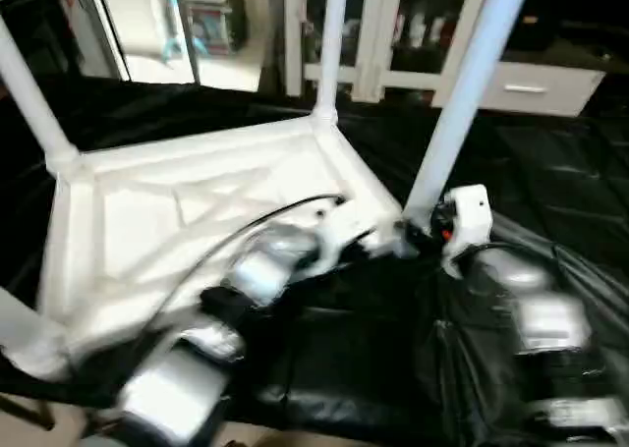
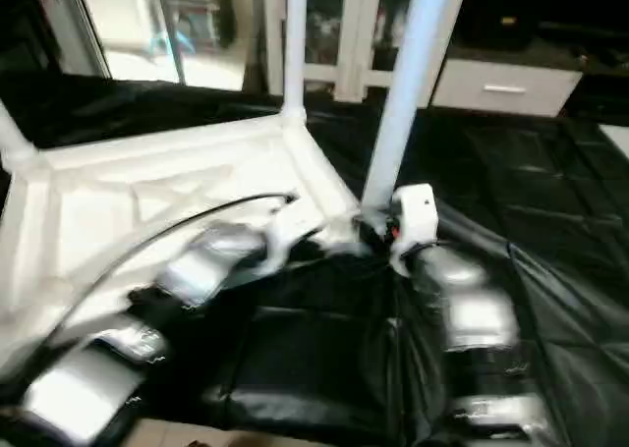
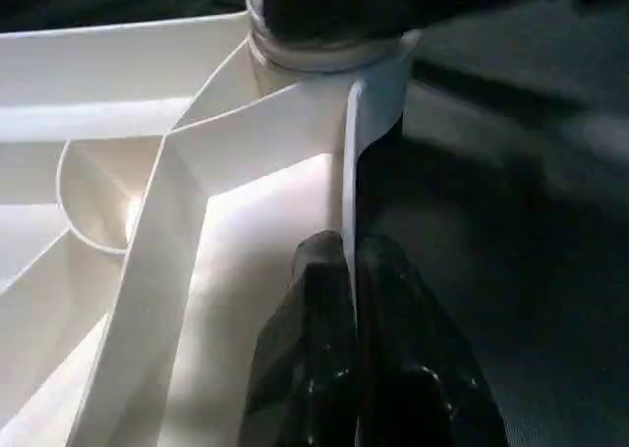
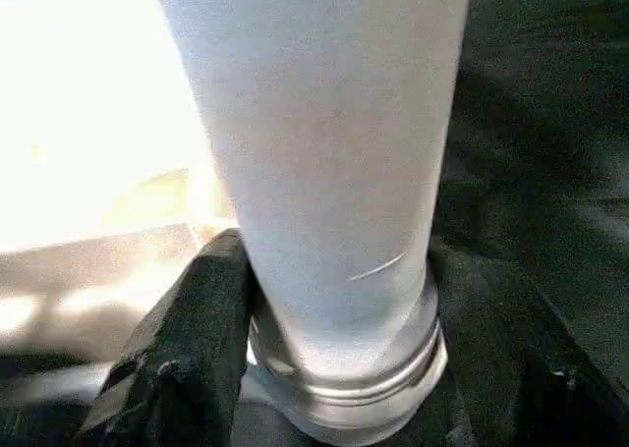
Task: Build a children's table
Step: Rotate leg to tighten
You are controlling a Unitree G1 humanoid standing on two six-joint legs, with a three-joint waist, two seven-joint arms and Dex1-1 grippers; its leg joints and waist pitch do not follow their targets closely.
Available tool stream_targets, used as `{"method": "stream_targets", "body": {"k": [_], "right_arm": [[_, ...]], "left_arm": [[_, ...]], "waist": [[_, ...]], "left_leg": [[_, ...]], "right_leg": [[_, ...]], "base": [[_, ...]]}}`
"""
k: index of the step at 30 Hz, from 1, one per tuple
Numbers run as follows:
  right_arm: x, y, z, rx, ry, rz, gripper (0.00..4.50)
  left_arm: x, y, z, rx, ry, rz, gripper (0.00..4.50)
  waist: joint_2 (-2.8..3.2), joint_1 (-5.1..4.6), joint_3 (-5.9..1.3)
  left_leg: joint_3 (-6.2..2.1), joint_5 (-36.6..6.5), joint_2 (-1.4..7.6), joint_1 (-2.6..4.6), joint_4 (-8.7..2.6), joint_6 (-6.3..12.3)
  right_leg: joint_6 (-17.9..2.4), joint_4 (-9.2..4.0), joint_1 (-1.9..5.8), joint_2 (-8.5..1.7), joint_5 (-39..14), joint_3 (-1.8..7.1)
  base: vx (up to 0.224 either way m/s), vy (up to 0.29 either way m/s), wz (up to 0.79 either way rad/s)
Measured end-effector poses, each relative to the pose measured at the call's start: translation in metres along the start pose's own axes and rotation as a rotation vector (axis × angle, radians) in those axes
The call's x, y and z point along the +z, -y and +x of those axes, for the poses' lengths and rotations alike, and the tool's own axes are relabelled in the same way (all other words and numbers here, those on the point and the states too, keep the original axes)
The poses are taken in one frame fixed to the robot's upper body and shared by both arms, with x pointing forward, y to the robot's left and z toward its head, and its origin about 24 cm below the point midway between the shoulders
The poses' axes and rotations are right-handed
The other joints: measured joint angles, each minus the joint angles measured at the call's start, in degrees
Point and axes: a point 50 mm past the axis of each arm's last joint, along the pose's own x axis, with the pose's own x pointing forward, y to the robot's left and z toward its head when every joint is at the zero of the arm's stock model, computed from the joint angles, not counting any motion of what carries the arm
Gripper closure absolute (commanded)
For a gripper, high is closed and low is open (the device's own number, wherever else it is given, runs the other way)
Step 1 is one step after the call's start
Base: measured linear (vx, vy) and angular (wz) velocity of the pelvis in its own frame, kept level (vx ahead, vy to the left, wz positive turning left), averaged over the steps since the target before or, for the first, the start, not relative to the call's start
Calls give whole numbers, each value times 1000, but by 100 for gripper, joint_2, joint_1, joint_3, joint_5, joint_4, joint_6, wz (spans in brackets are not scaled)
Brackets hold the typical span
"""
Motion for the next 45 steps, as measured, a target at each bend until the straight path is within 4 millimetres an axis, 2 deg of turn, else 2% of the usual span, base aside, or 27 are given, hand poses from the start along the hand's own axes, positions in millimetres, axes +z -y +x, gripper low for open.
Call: {"method": "stream_targets", "body": {"k": [4,6,15,16,18,21,22,24,26,27,30,34,38,39,41,44,45], "right_arm": [[2,-6,-1,-72,19,-74,221],[3,-6,-2,-89,21,-80,235],[2,-4,-6,-101,26,-93,238],[2,-2,-9,-98,29,-102,185],[2,2,-15,-94,25,-119,172],[-16,-6,-24,-40,-34,-121,156],[-26,-5,-27,-43,-75,-113,143],[-33,-2,-32,-58,-102,-116,127],[-29,-2,-34,-59,-86,-123,118],[-24,-3,-35,-58,-69,-129,95],[-18,-4,-39,-57,-44,-138,85],[-26,-1,-44,-60,-80,-131,44],[-25,-2,-46,-53,-88,-139,44],[-24,-3,-47,-49,-84,-142,43],[-24,-5,-46,-44,-83,-146,42],[-25,-5,-47,-40,-91,-146,42],[-26,-5,-47,-36,-96,-146,42]], "left_arm": [[6,4,7,19,2,-1,450],[7,4,7,19,0,2,450],[6,5,10,11,10,47,450],[6,5,10,5,16,59,450],[6,5,10,1,20,84,450],[1,-10,2,52,5,113,450],[0,-13,1,60,8,120,450],[1,-14,0,58,17,141,450],[2,-15,1,56,20,147,450],[2,-14,1,53,22,150,450],[4,-11,4,30,38,164,450],[5,-10,4,9,52,179,450],[5,-9,6,9,57,190,450],[5,-9,6,6,59,180,422],[6,-10,6,0,62,162,393],[9,-10,5,-5,117,79,393],[13,-11,5,1,160,40,355]], "waist": [[9,38,-5],[13,66,-6],[33,114,-10],[37,126,-9],[37,147,-8],[26,56,1],[32,32,5],[60,25,12],[77,26,11],[77,28,11],[92,62,9],[112,85,10],[120,102,9],[120,105,9],[121,106,8],[108,118,16],[105,116,18]], "left_leg": [[-1,-3,-1,-6,-20,2],[-1,-3,-1,-6,-27,3],[-1,-2,0,-1,-33,2],[-1,-2,0,-2,-35,2],[-1,-2,0,-2,-38,2],[-8,-2,5,-7,-39,1],[-8,-2,5,-14,-38,1],[-10,-2,4,-29,-38,1],[-9,-2,4,-39,-38,1],[-10,-2,4,-41,-39,2],[-12,-2,5,-46,-41,2],[-10,-3,3,-48,-41,4],[-9,-3,3,-48,-40,5],[-8,-3,2,-49,-40,5],[-7,-3,0,-49,-40,5],[-7,-4,0,-66,-40,9],[-6,-2,0,-68,-39,20]], "right_leg": [[-8,-27,3,1,5,-4],[-8,-32,3,1,5,-6],[-3,-33,9,0,2,-7],[0,-34,10,0,0,-7],[3,-34,10,1,-2,-7],[5,-34,0,11,0,-9],[4,-34,-7,11,1,-9],[0,-49,-11,10,4,-10],[-2,-54,-17,10,8,-10],[-2,-54,-17,10,8,-12],[-3,-63,-17,9,8,-15],[-3,-65,-17,7,8,-15],[-3,-64,-17,5,8,-15],[-3,-64,-17,3,8,-15],[-3,-65,-17,1,8,-15],[-3,-66,-27,0,8,-16],[-4,-66,-29,0,8,-16]], "base": [[0,0,0],[0,0,0],[0,0,0],[0,0,0],[0,0,0],[0,0,0],[0,0,0],[0,0,0],[0,0,0],[0,0,0],[0,0,0],[0,0,0],[0,0,0],[0,0,0],[0,0,0],[0,0,0],[0,0,0]]}}
